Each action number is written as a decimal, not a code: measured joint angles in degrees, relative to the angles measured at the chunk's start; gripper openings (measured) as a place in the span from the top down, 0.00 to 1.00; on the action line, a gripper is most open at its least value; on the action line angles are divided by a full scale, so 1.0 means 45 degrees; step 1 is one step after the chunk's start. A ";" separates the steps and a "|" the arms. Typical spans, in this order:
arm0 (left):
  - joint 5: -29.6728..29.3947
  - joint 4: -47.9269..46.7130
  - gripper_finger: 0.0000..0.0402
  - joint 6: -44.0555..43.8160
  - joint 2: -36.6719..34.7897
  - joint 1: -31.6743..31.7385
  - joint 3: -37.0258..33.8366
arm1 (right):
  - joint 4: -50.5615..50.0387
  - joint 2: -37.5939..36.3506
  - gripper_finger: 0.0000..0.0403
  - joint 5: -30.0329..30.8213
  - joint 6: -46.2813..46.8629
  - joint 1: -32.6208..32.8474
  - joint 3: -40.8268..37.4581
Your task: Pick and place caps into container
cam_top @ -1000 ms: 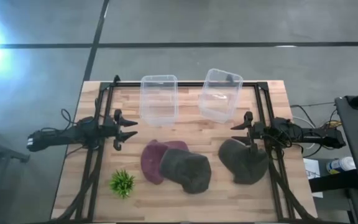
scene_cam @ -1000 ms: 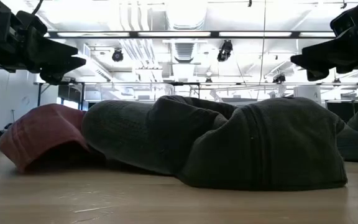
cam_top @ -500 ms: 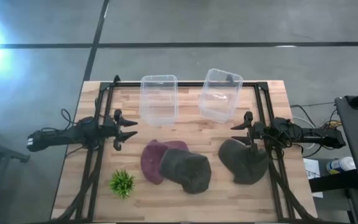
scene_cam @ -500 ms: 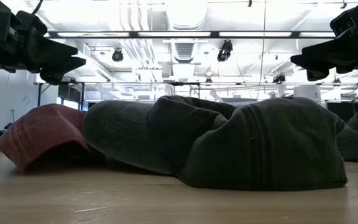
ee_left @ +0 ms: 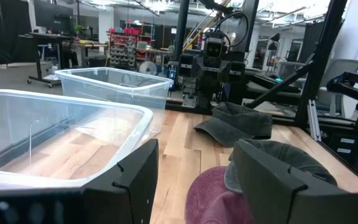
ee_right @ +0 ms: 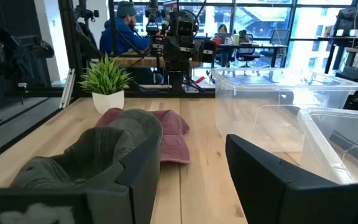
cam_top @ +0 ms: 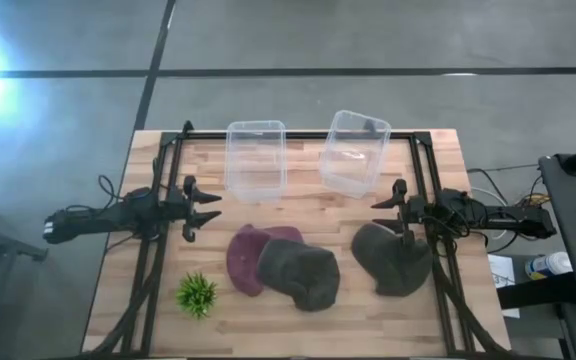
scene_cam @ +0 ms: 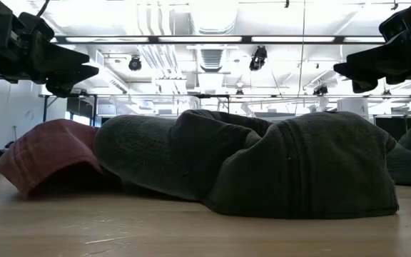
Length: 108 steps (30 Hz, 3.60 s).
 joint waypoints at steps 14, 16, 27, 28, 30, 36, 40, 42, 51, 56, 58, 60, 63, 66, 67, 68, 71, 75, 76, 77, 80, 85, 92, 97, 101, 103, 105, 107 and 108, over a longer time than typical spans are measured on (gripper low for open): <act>-0.0005 0.0003 0.50 0.0002 0.0003 -0.0005 0.0003 | 0.0549 0.0001 0.56 0.0084 0.4196 0.0005 0.0000; -0.0003 0.0000 0.50 0.0001 0.0003 -0.0001 -0.0001 | 0.0683 0.0008 0.56 0.0243 0.7386 0.0005 0.0000; 0.0000 0.0002 0.50 0.0001 -0.0001 -0.0001 0.0002 | -0.0006 0.0989 0.56 -0.0066 1.6128 0.0010 0.0007; -0.0002 0.0004 0.50 0.0002 -0.0002 -0.0005 -0.0001 | 0.0067 0.1192 0.57 -0.0547 1.6564 0.0010 0.0005; -0.0005 0.0001 0.50 -0.0001 0.0001 -0.0003 0.0001 | 0.0260 0.1677 0.57 -0.1502 1.7624 0.0015 0.0005; 0.0000 0.0004 0.50 -0.0001 0.0001 -0.0005 -0.0001 | -0.0410 0.3813 0.59 -0.1495 1.8783 0.0044 0.0643; 0.0000 0.0002 0.50 -0.0003 -0.0001 0.0000 -0.0001 | -0.2336 0.5637 0.59 -0.0912 1.8760 0.0039 0.2224; -0.0005 0.0003 0.50 0.0002 -0.0002 0.0000 -0.0001 | -0.3941 0.6496 0.59 -0.0797 1.8706 0.0039 0.3230; -0.0510 0.1214 0.50 -0.0155 -0.0002 0.0015 -0.0016 | -0.9208 0.9210 0.59 -0.1290 2.0258 0.0234 0.6757; -0.0062 0.4305 0.50 -0.8325 -0.0002 -0.0013 -0.0016 | -1.0543 1.0301 0.59 -0.1319 2.1700 0.1293 0.8013; -0.0492 0.5258 0.50 -1.1923 0.0002 -0.0015 -0.0016 | -1.1504 1.0783 0.59 -0.1369 2.2445 0.2020 0.8417; -0.1265 0.5887 0.50 -1.3766 0.0022 -0.0015 -0.0016 | -1.2408 1.1270 0.59 -0.1385 2.3212 0.2867 0.8772; -0.3382 0.5729 0.50 -1.3839 0.0044 0.0003 -0.0016 | -1.2355 1.1873 0.59 -0.1396 2.4333 0.4102 0.9064; -0.5044 0.5823 0.50 -1.4126 0.0175 0.0005 -0.0015 | -1.2046 1.2306 0.59 -0.1360 2.5446 0.5073 0.9249; -0.5194 0.5854 0.50 -1.4034 0.0263 0.0009 -0.0004 | -1.1987 1.2444 0.59 -0.1310 2.5704 0.5345 0.9273; -0.5196 0.5785 0.50 -1.3601 0.0389 0.0005 0.0049 | -1.1992 1.2589 0.59 -0.1079 2.5916 0.5585 0.9288; -0.4548 0.4726 0.50 -1.2958 0.1264 0.0000 0.0660 | -1.1958 1.2895 0.59 0.0105 2.6434 0.6119 0.9226; -0.3206 0.3577 0.50 -1.1980 0.3646 -0.0001 0.1904 | -1.1839 1.3207 0.59 0.1152 2.6915 0.6219 0.8816; -0.2846 0.3598 0.50 -1.1632 0.4365 -0.0005 0.2264 | -1.1684 1.3250 0.59 0.1255 2.6910 0.6217 0.8692; -0.2385 0.3608 0.50 -1.1263 0.5146 -0.0005 0.2640 | -1.1441 1.3293 0.59 0.1307 2.6851 0.6217 0.8551; -0.0822 0.3607 0.50 -1.0027 0.7547 -0.0005 0.3845 | -1.0434 1.3343 0.59 0.1326 2.6579 0.6229 0.7953; 0.1114 0.3622 0.50 -0.8030 1.1548 -0.0042 0.6388 | -0.9014 1.3305 0.59 0.1365 2.6533 0.6241 0.6889; 0.2865 0.3400 0.50 -0.6552 1.6339 -0.0039 1.0372 | -0.8174 1.3067 0.59 0.1375 2.5861 0.6391 0.6120; 0.3982 0.3381 0.50 -0.7847 1.9513 -0.0029 1.2483 | -0.8144 1.2602 0.59 0.1775 2.5455 0.6561 0.5797; 0.4727 0.3485 0.50 -0.8746 2.1564 -0.0126 1.3852 | -0.8170 1.2340 0.59 0.2345 2.5172 0.6712 0.5643; 0.4851 0.3162 0.50 -0.8823 2.2409 -0.0218 1.4484 | -0.8083 1.2369 0.59 0.2365 2.4778 0.6713 0.5538; 0.4852 0.3455 0.50 -0.8803 2.3084 -0.0284 1.5297 | -0.7954 1.2426 0.59 0.2326 2.4372 0.6713 0.5354; 0.4849 0.3484 0.50 -0.8836 2.3698 -0.0340 1.6052 | -0.7539 1.2544 0.59 0.2256 2.4285 0.6713 0.5100; 0.4830 0.3493 0.50 -0.8917 2.4048 -0.0367 1.6425 | -0.7286 1.2584 0.59 0.2150 2.4281 0.6713 0.4945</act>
